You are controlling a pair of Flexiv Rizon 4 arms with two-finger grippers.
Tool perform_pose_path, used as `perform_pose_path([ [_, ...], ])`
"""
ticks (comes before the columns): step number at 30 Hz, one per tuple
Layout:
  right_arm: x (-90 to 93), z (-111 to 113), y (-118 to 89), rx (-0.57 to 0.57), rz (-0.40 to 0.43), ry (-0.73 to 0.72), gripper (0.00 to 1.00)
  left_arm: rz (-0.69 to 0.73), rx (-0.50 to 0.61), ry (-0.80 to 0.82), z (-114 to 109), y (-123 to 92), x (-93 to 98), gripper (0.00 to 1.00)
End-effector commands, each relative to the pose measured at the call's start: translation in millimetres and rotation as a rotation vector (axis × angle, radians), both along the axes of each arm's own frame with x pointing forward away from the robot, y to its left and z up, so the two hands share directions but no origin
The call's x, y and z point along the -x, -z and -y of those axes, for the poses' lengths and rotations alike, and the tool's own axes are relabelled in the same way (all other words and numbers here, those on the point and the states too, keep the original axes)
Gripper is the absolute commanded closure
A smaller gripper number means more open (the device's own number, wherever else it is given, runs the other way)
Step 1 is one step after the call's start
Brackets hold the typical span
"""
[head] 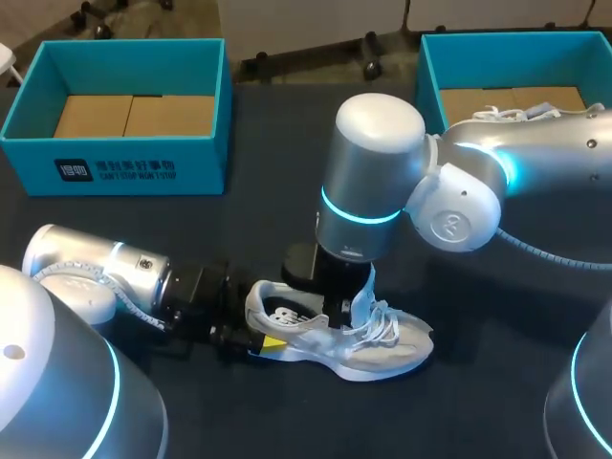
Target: Take the shoe out of the shoebox, open the shoe tongue, remove and reinsert the insole, then place the shoe into the shoebox
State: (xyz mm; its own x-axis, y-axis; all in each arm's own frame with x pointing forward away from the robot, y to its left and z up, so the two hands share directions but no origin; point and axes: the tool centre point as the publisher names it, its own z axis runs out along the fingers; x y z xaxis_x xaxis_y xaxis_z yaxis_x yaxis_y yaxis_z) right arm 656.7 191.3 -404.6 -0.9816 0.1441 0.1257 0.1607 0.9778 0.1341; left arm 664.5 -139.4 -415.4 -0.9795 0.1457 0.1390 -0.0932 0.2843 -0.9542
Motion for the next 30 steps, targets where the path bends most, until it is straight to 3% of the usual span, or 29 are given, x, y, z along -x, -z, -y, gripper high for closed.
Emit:
perform_pose_path([
  [1, 30.6, -2, -12, -0.005, 0.052, -0.003, 1.0, 0.0, -0.001, -0.002, 4, 3, -6.6, 1.0],
  [16, 21.6, 11, -46, -0.117, 0.212, -0.076, 1.0, 0.0, -0.001, -0.002, 4, 3, -6.6, 1.0],
  [30, 2.0, 15, -54, -0.231, 0.295, -0.211, 1.0, 0.0, -0.001, -0.002, 4, 3, -6.6, 1.0],
])
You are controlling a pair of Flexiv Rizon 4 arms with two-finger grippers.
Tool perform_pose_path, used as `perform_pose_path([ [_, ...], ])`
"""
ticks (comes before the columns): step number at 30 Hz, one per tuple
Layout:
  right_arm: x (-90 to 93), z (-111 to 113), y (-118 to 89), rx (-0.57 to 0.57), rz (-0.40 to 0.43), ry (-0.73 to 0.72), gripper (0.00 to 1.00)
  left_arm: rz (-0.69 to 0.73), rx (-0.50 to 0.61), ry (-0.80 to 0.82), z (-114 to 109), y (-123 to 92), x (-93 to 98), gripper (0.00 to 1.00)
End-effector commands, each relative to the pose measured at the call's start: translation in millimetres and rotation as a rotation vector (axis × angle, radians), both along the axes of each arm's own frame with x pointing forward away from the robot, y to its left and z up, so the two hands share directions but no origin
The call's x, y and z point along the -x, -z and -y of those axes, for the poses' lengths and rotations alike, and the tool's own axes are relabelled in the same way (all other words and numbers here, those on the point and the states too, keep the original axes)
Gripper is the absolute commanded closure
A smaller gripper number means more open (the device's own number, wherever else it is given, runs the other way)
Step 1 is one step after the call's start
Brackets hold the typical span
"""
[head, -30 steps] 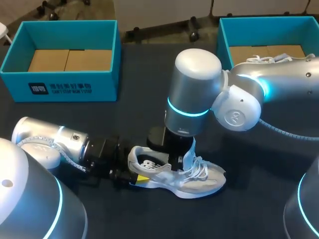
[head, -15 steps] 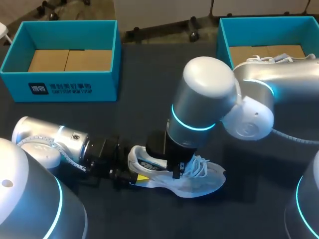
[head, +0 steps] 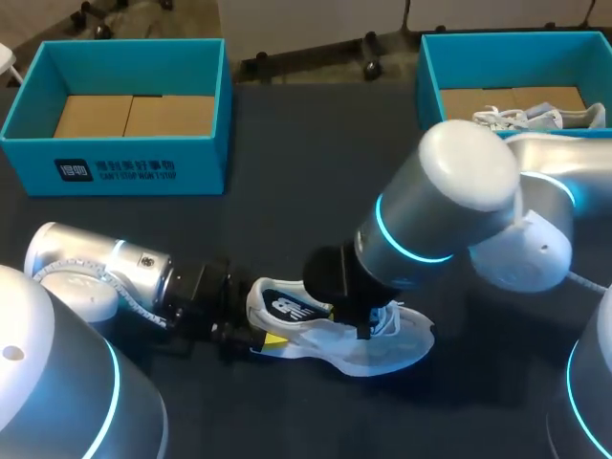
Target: Take the shoe out of the shoebox, open the shoe tongue, remove and reinsert the insole, then place the shoe into the shoebox
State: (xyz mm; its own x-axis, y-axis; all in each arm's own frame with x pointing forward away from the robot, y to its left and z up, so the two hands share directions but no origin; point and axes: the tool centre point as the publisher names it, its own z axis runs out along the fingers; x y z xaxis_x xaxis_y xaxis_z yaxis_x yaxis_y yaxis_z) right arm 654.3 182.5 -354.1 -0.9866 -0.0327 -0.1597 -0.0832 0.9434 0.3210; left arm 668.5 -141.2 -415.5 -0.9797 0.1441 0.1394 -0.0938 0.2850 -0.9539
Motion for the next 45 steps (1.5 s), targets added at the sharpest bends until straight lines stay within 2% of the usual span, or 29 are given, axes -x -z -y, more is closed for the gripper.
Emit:
perform_pose_path([
  [1, -1.7, 5, -4, -0.052, 0.0, -0.051, 1.0, 0.0, 0.0, 0.0, 2, 3, -2.6, 1.0],
  [8, -15.5, 1, -9, -0.105, -0.005, -0.172, 1.0, 0.0, 0.0, 0.0, 2, 3, -2.6, 1.0],
  [16, -31.1, -9, -13, -0.108, -0.092, -0.352, 1.0, 0.0, 0.0, 0.0, 2, 3, -2.6, 1.0],
  [19, -31.2, -14, -17, -0.102, -0.099, -0.392, 1.0, 0.0, 0.0, 0.0, 2, 3, -2.6, 1.0],
  [26, -30.4, -33, -22, -0.064, -0.177, -0.491, 1.0, 0.0, 0.0, 0.0, 2, 3, -2.6, 1.0],
  [28, -30.6, -40, -20, -0.044, -0.223, -0.519, 0.91, 0.0, 0.0, 0.0, 2, 3, -2.6, 1.0],
  [29, -30.7, -43, -20, -0.039, -0.234, -0.525, 0.91, 0.0, 0.0, 0.0, 2, 3, -2.6, 1.0],
  [32, -29.5, -51, -20, -0.033, -0.25, -0.558, 0.95, 0.0, 0.0, 0.0, 2, 3, -2.6, 1.0],
  [33, -28.9, -52, -21, -0.028, -0.255, -0.564, 0.91, 0.0, 0.0, 0.0, 2, 3, -2.6, 1.0],
  [37, -28.8, -52, -23, 0.0, -0.28, -0.548, 0.62, 0.0, 0.0, 0.0, 2, 3, -2.6, 1.0],
  [43, -26.8, -31, -30, 0.007, -0.266, -0.421, 0.55, 0.0, 0.0, 0.0, 2, 3, -2.6, 1.0],
  [45, -26.8, -26, -32, -0.01, -0.259, -0.398, 0.57, 0.0, 0.0, 0.0, 2, 3, -2.6, 1.0],
])
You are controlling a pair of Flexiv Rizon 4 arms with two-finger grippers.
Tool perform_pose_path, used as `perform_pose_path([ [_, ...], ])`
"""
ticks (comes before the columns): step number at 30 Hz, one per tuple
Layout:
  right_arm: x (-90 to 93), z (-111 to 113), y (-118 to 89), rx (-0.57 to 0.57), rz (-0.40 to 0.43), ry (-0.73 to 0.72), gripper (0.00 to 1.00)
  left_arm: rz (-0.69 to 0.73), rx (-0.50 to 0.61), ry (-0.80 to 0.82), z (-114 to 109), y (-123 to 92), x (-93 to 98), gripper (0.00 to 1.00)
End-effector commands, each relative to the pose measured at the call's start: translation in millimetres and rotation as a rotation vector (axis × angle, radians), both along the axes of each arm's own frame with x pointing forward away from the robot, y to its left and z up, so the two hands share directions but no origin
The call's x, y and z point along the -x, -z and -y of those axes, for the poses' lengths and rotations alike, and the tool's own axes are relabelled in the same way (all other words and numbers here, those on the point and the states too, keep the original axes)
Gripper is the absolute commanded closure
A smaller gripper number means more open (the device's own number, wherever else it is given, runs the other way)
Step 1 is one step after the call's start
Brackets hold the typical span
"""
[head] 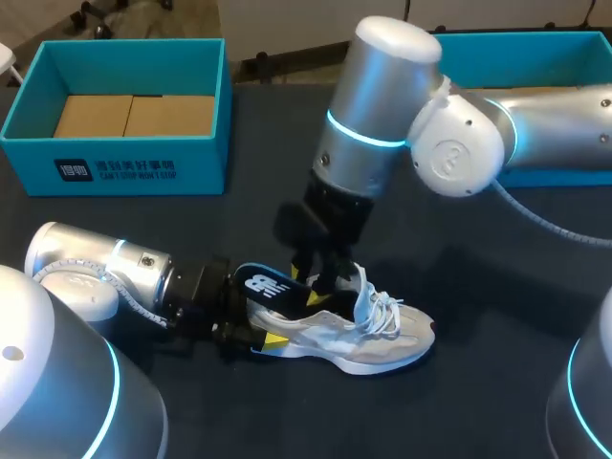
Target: Take the shoe out of the shoebox, open the shoe tongue, remove and reinsert the insole, then place the shoe into the shoebox
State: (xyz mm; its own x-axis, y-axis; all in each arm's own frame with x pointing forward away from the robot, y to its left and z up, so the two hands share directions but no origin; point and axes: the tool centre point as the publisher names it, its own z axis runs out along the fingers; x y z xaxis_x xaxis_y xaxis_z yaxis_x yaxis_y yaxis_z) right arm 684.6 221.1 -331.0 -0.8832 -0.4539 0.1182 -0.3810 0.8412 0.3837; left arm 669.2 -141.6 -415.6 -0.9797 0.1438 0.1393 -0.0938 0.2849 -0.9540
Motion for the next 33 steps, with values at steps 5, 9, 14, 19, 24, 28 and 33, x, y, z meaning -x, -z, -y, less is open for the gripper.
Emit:
perform_pose_path([
  [5, -1.1, 17, -15, -0.045, -0.001, 0.112, 0.6, 0.0, 0.0, 0.0, 1, 3, -1.9, 1.0],
  [9, -7.7, 17, -10, -0.105, -0.096, 0.197, 0.59, 0.0, 0.0, 0.0, 1, 3, -1.9, 1.0],
  [14, -13.5, 16, -8, -0.163, -0.153, 0.236, 0.68, 0.0, 0.0, 0.0, 1, 3, -1.9, 1.0],
  [19, -16.0, 9, -7, -0.175, -0.187, 0.24, 0.69, 0.0, 0.0, 0.0, 1, 3, -1.9, 1.0],
  [24, -14.6, -1, -5, -0.154, -0.205, 0.264, 0.71, 0.0, 0.0, 0.0, 1, 3, -1.9, 1.0],
  [28, -13.0, -4, -2, -0.154, -0.206, 0.29, 0.97, 0.0, 0.0, 0.0, 1, 3, -1.9, 1.0],
  [33, -12.1, -5, -7, -0.136, -0.194, 0.32, 1.0, 0.0, 0.0, 0.0, 1, 3, -1.9, 1.0],
])
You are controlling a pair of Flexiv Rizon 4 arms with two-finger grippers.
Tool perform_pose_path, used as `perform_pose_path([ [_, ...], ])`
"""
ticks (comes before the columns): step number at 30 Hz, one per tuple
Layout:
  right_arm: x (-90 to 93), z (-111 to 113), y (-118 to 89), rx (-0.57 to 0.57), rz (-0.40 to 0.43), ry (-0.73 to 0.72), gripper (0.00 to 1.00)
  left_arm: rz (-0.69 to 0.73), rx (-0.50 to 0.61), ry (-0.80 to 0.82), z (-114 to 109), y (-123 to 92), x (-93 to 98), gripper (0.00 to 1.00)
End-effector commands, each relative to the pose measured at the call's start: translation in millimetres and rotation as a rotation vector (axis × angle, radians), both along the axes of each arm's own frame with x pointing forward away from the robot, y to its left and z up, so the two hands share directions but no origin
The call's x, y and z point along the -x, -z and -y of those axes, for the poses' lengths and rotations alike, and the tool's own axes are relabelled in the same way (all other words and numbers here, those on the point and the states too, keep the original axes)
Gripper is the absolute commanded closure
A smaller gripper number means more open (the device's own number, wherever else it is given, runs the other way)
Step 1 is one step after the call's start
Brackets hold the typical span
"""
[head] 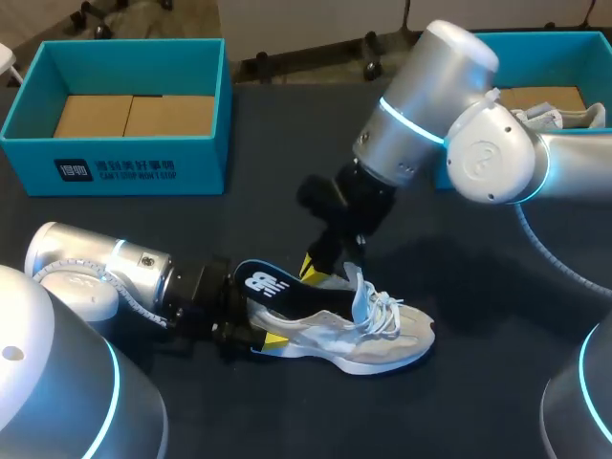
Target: Take the shoe out of the shoebox, open the shoe tongue, remove and reinsert the insole, then place the shoe into the shoebox
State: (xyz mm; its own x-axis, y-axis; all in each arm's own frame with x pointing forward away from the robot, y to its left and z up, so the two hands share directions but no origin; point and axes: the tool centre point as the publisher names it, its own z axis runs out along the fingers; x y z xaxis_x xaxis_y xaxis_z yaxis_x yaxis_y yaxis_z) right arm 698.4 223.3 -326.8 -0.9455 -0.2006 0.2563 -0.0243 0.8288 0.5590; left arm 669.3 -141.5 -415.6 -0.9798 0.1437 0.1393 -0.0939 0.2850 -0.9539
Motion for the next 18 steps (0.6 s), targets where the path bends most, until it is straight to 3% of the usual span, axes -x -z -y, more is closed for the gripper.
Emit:
perform_pose_path([
  [1, 2.0, -3, -6, 0.029, 0.009, 0.017, 1.0, 0.0, 0.0, 0.0, 1, 3, -1.8, 1.0],
  [9, 3.1, -5, -24, 0.053, 0.031, 0.022, 0.98, 0.0, 0.0, 0.0, 1, 3, -1.8, 1.0],
  [12, 3.5, -8, -24, 0.057, 0.019, -0.006, 0.65, 0.0, 0.0, 0.0, 1, 3, -1.8, 1.0],
  [14, 4.2, -10, -21, 0.072, 0.001, -0.013, 0.59, 0.0, 0.0, 0.0, 1, 3, -1.8, 1.0],
  [18, 6.9, -10, -10, 0.061, -0.018, -0.01, 0.57, 0.0, 0.0, 0.0, 1, 3, -1.8, 1.0],
])
